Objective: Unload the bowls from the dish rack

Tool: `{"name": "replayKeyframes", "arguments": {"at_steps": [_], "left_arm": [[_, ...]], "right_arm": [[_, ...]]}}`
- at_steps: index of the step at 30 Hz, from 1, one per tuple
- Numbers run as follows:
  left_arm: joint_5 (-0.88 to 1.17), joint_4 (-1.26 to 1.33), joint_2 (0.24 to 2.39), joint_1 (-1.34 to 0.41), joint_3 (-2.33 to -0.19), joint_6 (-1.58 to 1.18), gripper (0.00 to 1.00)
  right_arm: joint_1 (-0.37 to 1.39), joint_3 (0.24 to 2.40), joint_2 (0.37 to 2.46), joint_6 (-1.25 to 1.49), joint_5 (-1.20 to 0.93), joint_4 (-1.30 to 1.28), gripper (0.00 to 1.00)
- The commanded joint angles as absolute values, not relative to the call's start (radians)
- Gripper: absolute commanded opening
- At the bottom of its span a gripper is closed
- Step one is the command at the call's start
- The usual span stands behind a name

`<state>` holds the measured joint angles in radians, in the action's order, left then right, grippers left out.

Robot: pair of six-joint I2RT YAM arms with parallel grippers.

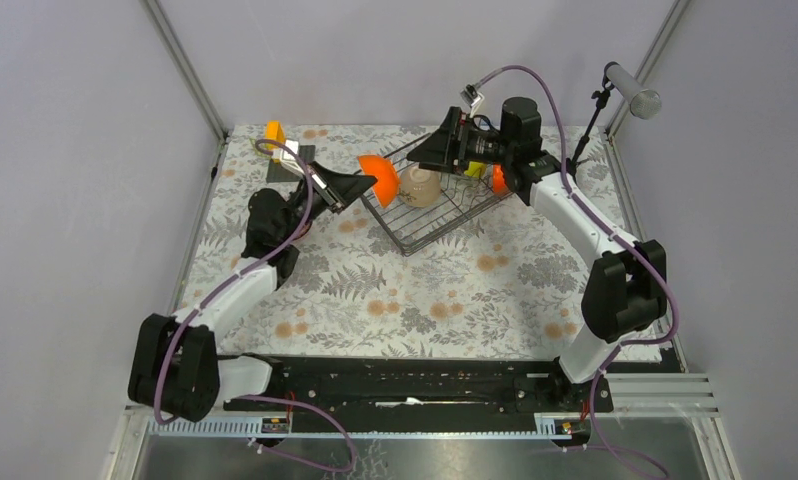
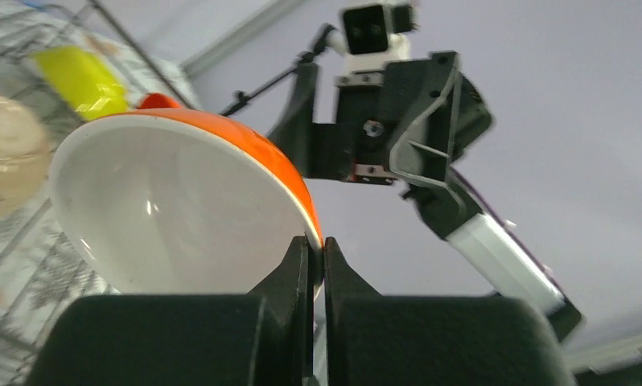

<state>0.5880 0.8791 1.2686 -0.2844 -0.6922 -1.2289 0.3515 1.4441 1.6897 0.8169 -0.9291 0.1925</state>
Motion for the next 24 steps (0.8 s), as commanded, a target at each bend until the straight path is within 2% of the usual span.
{"name": "replayKeyframes", "arguments": {"at_steps": [1,4,8,15,19,24], "left_arm": [[0.405,0.505,1.141,-0.285,-0.775,-0.995,0.00],[0.185,0.243,1.092,-0.286,-0.811,-0.900,0.00],[-0.105,-0.083,1.138,-0.337,-0.947,-0.771,0.00],[-0.511,-0.425,1.275,-0.500,-1.147,-0.713,0.00],[-0.637,-0.609,1.331,-0.561,-1.186,-0.787,0.00],[-0.624,-0.768,1.416,-0.580,-1.175,-0.879,0.00]], "right_arm": [[0.354,1.465,1.622,0.665,-0.817,0.062,1.00],[0.355,1.476,1.601,0.582,-0.717,-0.061,1.00],[0.356,1.477,1.577,0.516,-0.630,-0.128,1.00],[0.356,1.477,1.538,0.435,-0.519,-0.223,1.00],[0.356,1.456,1.511,0.408,-0.473,-0.240,1.00],[0.356,1.442,1.515,0.381,-0.436,-0.266,1.00]]}}
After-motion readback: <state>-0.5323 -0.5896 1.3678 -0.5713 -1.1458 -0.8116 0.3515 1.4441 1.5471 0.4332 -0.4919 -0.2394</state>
